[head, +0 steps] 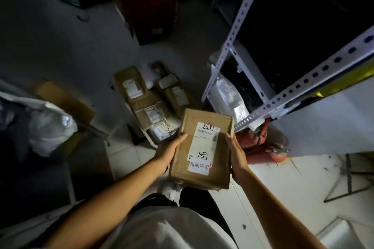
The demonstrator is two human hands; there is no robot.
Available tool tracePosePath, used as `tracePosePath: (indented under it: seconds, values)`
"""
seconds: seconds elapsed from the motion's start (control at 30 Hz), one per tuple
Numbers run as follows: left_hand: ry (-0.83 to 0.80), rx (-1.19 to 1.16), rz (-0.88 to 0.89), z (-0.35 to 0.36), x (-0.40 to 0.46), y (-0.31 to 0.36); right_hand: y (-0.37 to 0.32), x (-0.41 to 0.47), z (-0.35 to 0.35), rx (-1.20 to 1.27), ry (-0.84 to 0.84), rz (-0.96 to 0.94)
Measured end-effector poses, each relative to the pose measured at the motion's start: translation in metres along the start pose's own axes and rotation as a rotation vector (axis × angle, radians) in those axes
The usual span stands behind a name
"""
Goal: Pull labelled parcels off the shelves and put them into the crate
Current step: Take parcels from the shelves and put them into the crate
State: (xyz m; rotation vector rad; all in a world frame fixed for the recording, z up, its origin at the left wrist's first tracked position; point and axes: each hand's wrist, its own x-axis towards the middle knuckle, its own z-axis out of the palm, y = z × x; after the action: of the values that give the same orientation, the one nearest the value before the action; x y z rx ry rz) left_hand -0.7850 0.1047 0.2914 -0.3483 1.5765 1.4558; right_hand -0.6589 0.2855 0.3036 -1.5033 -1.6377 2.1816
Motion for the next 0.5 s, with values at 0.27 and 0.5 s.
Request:
tracePosePath:
  seconds: [0.27, 0.5]
  values:
    - [0.215, -0.165, -0.022, -0.044, 0.055, 0.049, -0.050, 0.096, 0.077, -0.143, -0.181, 0.114]
    - [0.063, -0.057, -0.100, -0.086, 0.113, 0.137, -0.079, 0.166, 0.121, -0.157, -0.329, 0.336]
